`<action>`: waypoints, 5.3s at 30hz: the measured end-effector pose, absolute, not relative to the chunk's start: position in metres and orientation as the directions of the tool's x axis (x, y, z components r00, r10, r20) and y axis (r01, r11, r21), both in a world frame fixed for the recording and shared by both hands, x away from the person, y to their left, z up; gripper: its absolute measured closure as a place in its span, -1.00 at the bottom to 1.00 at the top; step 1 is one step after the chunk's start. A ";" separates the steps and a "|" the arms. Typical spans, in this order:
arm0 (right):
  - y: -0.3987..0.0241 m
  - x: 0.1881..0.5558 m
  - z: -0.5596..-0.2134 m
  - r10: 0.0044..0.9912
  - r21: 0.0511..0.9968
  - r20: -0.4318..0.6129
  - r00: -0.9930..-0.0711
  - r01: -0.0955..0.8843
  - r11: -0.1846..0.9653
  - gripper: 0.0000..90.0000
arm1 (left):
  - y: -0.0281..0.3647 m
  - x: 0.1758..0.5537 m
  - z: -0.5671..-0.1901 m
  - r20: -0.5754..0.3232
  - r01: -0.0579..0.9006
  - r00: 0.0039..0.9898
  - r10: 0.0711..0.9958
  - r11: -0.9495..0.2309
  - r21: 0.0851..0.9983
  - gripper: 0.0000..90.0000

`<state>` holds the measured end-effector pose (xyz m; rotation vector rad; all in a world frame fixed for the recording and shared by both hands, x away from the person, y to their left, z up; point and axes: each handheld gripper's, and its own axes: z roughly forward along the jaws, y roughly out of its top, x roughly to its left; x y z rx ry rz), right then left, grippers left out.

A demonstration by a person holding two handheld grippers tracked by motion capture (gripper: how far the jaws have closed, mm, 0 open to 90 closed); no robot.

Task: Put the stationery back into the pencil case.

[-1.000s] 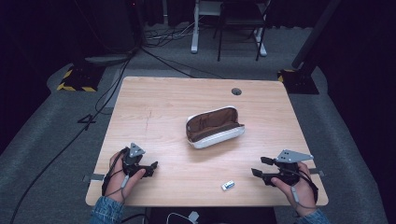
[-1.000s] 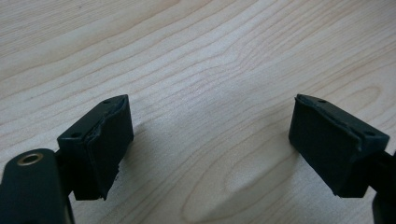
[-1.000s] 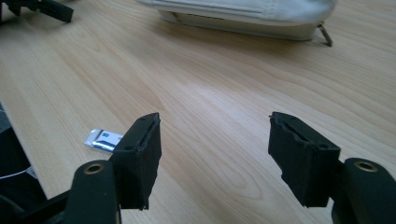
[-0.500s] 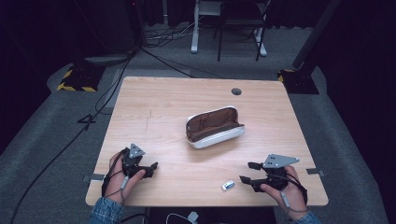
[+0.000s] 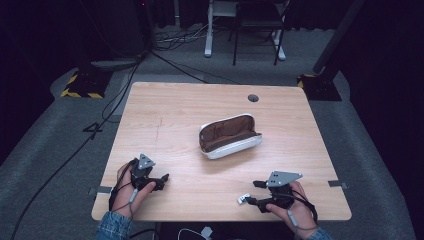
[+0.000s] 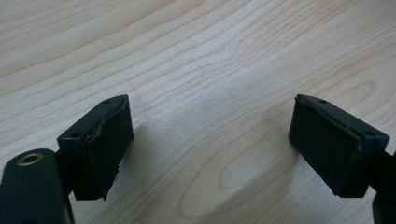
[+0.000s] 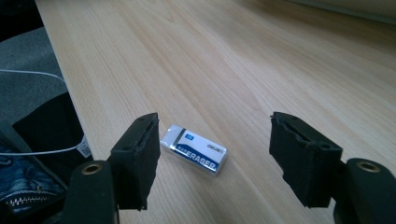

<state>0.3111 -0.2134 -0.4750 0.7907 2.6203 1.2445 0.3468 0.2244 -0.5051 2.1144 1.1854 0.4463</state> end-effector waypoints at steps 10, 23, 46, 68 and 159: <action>-0.202 0.310 -0.484 0.483 0.740 0.086 -0.872 0.380 0.555 -0.15 | 0.224 0.347 -0.505 -0.025 0.621 0.530 0.848 -0.368 0.692 -0.68; -0.197 0.315 -0.496 0.430 0.722 0.063 -0.901 0.338 0.603 0.22 | 0.224 0.347 -0.505 -0.025 0.621 0.530 0.848 -0.368 0.692 -0.68; -0.198 0.313 -0.489 0.415 0.721 0.043 -0.909 0.316 0.617 0.64 | 0.224 0.347 -0.505 -0.025 0.621 0.530 0.848 -0.368 0.692 -0.68; -0.209 0.322 -0.450 0.456 0.799 0.075 -0.887 0.327 0.505 0.63 | 0.224 0.347 -0.505 -0.025 0.622 0.531 0.847 -0.369 0.691 -0.68; -0.134 0.489 -0.419 0.648 0.699 -0.056 -0.759 0.434 0.568 0.07 | 0.223 0.348 -0.505 -0.023 0.621 0.533 0.846 -0.373 0.689 -0.72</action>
